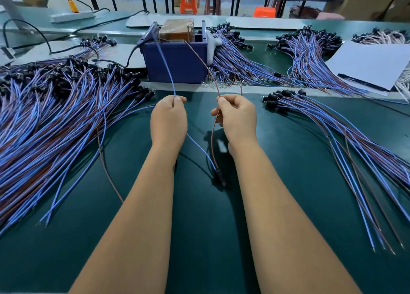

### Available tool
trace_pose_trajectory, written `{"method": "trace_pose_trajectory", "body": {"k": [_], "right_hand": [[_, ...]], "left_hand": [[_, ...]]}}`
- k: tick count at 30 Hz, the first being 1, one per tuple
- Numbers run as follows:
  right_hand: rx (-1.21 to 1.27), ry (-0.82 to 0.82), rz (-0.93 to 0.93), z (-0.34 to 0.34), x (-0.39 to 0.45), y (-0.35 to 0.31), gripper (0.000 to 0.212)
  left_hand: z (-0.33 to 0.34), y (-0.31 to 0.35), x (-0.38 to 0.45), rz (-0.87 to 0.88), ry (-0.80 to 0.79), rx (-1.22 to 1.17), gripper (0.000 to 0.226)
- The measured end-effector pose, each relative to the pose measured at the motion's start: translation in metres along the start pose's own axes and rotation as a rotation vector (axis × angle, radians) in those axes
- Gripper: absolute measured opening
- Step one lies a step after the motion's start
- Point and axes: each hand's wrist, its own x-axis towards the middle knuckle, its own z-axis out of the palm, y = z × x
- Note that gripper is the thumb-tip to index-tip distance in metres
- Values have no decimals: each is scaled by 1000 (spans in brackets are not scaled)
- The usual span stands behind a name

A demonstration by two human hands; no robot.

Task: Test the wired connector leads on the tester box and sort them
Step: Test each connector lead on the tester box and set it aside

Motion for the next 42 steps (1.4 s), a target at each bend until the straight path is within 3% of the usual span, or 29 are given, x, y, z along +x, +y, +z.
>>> {"method": "trace_pose_trajectory", "body": {"k": [10,14,22,42], "right_hand": [[26,5,6,1,-1,-1,11],[31,9,6,1,-2,0,11],[28,12,-6,0,-1,1,12],[28,5,10,1,-4,-2,12]], "left_hand": [[-9,6,-5,-54,74,18,21],[-10,5,-3,-49,92,33,36],[-13,7,-2,-100,124,-56,18],[-15,6,-1,-90,63,-96,14]]}}
